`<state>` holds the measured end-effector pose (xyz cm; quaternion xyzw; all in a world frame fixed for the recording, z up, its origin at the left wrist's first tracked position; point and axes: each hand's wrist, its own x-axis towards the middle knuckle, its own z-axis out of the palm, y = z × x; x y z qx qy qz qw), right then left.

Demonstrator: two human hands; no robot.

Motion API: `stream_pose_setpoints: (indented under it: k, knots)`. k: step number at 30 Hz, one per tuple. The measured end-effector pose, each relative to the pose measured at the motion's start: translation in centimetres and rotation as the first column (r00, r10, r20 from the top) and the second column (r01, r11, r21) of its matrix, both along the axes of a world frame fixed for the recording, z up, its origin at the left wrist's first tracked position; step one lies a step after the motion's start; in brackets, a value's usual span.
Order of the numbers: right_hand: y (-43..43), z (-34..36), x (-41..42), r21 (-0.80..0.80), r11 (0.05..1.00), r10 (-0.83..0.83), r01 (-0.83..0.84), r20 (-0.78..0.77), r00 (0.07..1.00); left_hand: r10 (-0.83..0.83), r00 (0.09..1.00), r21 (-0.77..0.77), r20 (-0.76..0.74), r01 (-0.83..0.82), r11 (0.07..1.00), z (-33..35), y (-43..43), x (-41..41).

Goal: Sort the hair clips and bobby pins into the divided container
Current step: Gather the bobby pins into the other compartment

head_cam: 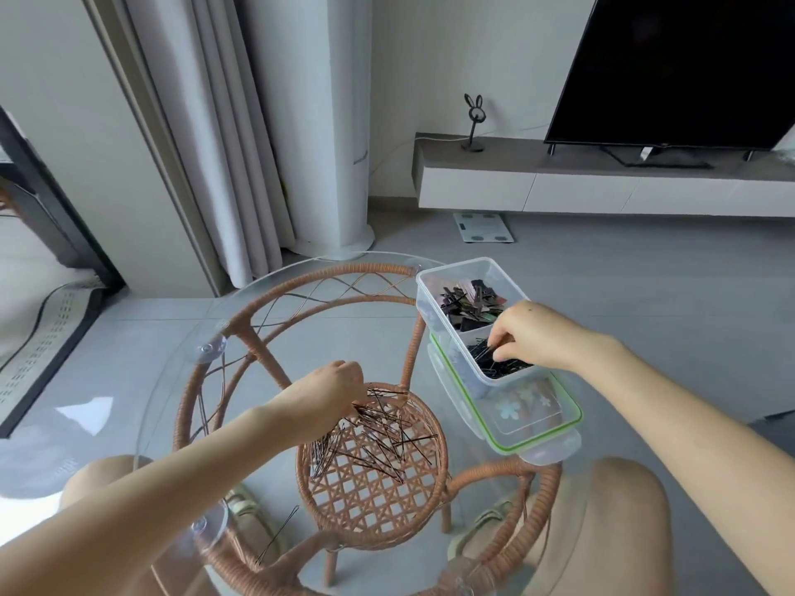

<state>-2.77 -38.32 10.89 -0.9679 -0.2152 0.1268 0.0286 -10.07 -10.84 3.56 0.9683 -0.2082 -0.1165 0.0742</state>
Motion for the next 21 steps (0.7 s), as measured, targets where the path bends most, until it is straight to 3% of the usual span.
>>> stream_pose_setpoints:
  k: [4, 7, 10, 13, 15, 18, 21]
  knots:
    - [-0.2, 0.9, -1.2, -0.078, 0.997, 0.023, -0.01, 0.169, 0.985, -0.022, 1.0, 0.025, -0.014, 0.022, 0.999, 0.0, 0.2, 0.1]
    - [0.5, 1.6, -4.4, 0.172, 0.984, 0.005, -0.048, 0.245, 0.97, 0.01, 1.0, 0.012, -0.027, -0.009, 1.0, 0.4, 0.2, 0.3]
    - [2.7, 0.4, -8.5, 0.346, 0.932, 0.053, -0.11, 0.169, 0.984, 0.046, 0.998, -0.015, -0.05, -0.047, 0.999, 1.1, 0.3, 0.4]
    - [5.4, -2.9, -11.3, 0.282, 0.955, 0.075, -0.09, 0.064, 0.995, 0.09, 0.995, -0.043, -0.047, -0.092, 0.995, 1.9, 0.7, 0.3]
    - [6.7, -5.3, -12.1, 0.205, 0.979, -0.013, 0.011, 0.01, 1.0, 0.131, 0.991, -0.071, -0.017, -0.132, 0.989, 2.6, 1.0, 0.2]
    - [8.9, -7.7, -12.7, 0.108, 0.988, -0.12, 0.114, 0.05, 0.992, 0.218, 0.976, -0.14, -0.017, -0.218, 0.966, 3.5, 1.6, 0.0]
    - [11.7, -8.3, -12.9, 0.16, 0.981, -0.119, 0.11, 0.047, 0.992, 0.292, 0.956, -0.192, -0.037, -0.293, 0.937, 3.8, 2.3, -0.3]
